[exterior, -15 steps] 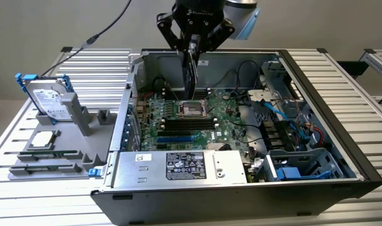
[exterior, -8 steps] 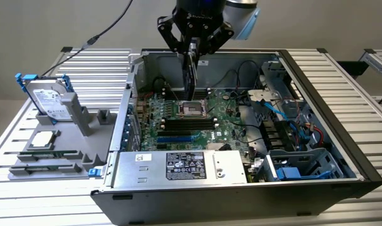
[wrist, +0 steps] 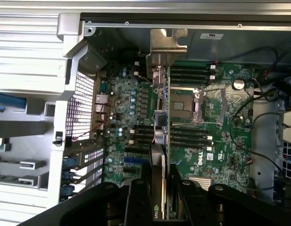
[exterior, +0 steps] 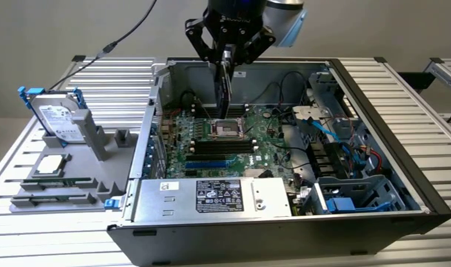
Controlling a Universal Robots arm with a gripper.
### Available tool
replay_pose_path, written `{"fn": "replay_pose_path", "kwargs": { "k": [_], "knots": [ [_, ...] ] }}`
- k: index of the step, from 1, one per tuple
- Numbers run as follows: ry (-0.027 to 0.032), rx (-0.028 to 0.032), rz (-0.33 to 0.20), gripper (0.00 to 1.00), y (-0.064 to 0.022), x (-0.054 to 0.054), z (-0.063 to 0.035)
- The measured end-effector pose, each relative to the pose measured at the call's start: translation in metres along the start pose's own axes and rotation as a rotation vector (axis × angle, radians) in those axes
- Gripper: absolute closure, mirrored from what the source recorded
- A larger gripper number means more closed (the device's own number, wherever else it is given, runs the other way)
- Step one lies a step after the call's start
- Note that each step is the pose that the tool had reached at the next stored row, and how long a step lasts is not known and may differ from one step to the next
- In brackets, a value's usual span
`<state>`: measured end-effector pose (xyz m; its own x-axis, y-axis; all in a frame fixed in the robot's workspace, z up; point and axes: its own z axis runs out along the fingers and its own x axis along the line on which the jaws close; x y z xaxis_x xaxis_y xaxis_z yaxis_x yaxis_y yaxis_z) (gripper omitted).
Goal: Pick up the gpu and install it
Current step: 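Insert the gpu into the slot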
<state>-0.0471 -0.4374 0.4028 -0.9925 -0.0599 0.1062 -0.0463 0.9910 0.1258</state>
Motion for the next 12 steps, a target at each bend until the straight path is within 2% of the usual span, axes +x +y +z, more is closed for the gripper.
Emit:
{"fn": "replay_pose_path", "kwargs": {
  "k": [9, 10, 12],
  "knots": [
    [0.0111, -0.0006, 0.001, 0.73, 0.0, 0.0, 0.0001],
    [0.0082, -0.0001, -0.002, 0.73, 0.0, 0.0, 0.0003],
    [-0.005, 0.003, -0.027, 0.73, -0.0001, -0.0001, 0.0005]
  ]
}}
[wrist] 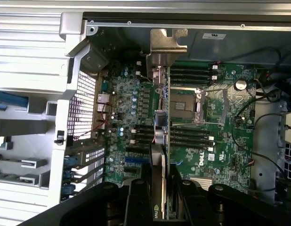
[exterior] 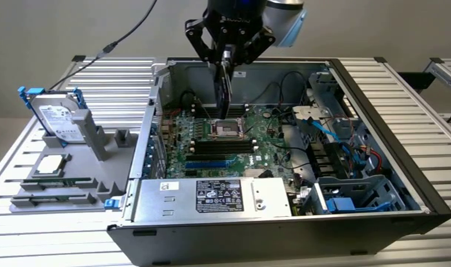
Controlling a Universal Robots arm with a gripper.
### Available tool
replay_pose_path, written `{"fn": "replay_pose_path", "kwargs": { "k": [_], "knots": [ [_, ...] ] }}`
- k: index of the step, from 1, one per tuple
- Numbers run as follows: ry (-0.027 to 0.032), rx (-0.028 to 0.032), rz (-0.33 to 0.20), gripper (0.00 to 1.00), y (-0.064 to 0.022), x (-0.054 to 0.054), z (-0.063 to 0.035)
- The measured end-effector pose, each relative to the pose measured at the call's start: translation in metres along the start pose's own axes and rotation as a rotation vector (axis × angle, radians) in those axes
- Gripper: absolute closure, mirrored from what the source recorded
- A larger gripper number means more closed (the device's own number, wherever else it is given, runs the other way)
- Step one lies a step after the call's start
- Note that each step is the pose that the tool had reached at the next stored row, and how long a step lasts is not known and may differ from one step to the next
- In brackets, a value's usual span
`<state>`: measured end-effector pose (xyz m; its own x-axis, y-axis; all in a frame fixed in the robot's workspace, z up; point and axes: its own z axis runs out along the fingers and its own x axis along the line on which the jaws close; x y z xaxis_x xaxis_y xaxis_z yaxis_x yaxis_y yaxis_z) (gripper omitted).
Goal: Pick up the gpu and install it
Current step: 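Insert the gpu into the slot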
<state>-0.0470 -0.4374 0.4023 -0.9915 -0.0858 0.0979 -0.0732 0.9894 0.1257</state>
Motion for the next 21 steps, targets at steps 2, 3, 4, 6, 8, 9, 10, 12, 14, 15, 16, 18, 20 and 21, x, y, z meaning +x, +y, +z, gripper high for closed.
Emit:
{"fn": "replay_pose_path", "kwargs": {
  "k": [2, 3, 4, 6, 8, 9, 10, 12, 14, 15, 16, 18, 20, 21],
  "knots": [
    [-0.0145, 0.0038, -0.026, 0.73, 0.0, 0.0, 0.0003],
    [-0.0219, 0.006, -0.041, 0.73, -0.0001, 0.0, 0.0005],
    [-0.0286, 0.008, -0.055, 0.73, -0.0001, 0.0, 0.0007],
    [-0.0416, 0.0119, -0.083, 0.73, -0.0002, 0.0, 0.0011],
    [-0.0545, 0.0159, -0.111, 0.73, -0.0002, -0.0001, 0.0015],
    [-0.0606, 0.0179, -0.125, 0.73, -0.0002, -0.0001, 0.0017],
    [-0.0665, 0.0199, -0.14, 0.73, -0.0002, -0.0001, 0.0019],
    [-0.0761, 0.0236, -0.171, 0.73, -0.0003, -0.0002, 0.0025],
    [-0.08, 0.0265, -0.207, 0.73, -0.0004, -0.0003, 0.0034],
    [-0.0806, 0.0279, -0.226, 0.73, -0.0005, -0.0004, 0.0038],
    [-0.0803, 0.0291, -0.244, 0.73, -0.0005, -0.0004, 0.0042],
    [-0.0786, 0.0313, -0.281, 0.73, -0.0006, -0.0005, 0.0052],
    [-0.0765, 0.0333, -0.316, 0.73, -0.0008, -0.0005, 0.0061],
    [-0.0755, 0.0343, -0.334, 0.73, -0.0008, -0.0005, 0.0065]
  ]
}}
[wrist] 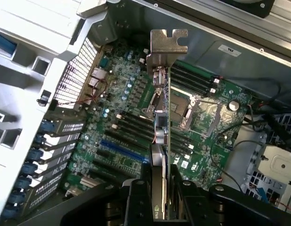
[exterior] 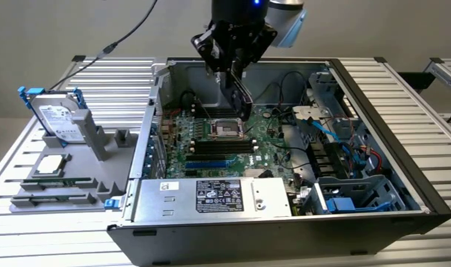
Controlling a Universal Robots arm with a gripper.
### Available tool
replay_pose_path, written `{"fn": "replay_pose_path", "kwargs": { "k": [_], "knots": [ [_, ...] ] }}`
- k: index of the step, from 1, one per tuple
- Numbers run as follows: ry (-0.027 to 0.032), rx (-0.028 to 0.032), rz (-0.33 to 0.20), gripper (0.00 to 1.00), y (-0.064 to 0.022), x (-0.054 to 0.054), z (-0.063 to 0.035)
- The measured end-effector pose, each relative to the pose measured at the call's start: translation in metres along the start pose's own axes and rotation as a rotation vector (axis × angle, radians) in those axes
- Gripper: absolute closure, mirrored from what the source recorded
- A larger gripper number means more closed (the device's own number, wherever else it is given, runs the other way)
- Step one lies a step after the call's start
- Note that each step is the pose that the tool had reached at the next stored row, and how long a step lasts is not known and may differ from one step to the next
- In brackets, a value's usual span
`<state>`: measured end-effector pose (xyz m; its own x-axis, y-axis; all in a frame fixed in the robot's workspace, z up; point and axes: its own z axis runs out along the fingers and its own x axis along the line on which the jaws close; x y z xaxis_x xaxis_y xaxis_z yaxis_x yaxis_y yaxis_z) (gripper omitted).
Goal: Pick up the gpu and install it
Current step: 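Insert the gpu into the slot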
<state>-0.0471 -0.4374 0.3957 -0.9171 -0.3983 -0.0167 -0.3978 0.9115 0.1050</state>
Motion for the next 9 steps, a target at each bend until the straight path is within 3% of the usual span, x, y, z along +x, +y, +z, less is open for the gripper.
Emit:
{"fn": "replay_pose_path", "kwargs": {
  "k": [9],
  "knots": [
    [0.0071, 0.0017, -0.165, 0.73, -0.0005, 0.0, 0.0043]
  ]
}}
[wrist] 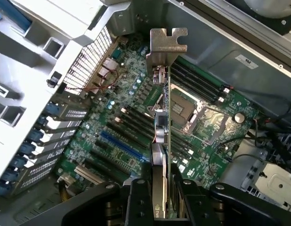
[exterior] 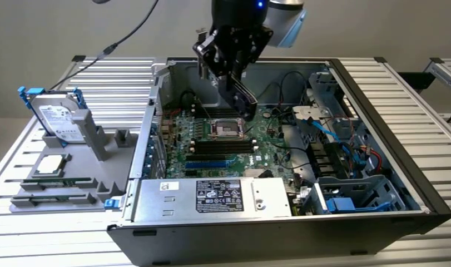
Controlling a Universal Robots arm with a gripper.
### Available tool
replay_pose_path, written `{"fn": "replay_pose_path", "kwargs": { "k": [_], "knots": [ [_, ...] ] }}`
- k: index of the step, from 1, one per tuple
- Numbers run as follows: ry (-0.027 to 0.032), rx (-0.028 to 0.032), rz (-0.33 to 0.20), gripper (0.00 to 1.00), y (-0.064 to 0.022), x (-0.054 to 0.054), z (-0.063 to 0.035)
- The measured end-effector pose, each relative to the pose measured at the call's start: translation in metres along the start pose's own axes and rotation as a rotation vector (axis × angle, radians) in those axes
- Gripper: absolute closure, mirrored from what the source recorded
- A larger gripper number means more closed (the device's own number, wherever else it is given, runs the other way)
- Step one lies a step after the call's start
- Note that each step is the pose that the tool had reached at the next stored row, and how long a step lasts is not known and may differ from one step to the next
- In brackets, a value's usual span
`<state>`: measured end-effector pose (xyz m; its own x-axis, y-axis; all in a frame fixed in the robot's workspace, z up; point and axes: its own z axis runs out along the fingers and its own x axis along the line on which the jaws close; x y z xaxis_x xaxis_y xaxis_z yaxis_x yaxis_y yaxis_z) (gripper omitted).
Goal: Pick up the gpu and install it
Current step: 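Insert the gpu into the slot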
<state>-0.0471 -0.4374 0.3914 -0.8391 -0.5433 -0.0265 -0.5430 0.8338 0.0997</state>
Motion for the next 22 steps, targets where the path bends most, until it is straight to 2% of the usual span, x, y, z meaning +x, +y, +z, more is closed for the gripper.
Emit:
{"fn": "replay_pose_path", "kwargs": {
  "k": [11, 22],
  "knots": [
    [0.008, 0.0022, -0.2, 0.73, -0.0006, 0.0, 0.0064],
    [0.0264, -0.0038, -0.399, 0.73, -0.0014, 0.0, 0.0136]
  ]
}}
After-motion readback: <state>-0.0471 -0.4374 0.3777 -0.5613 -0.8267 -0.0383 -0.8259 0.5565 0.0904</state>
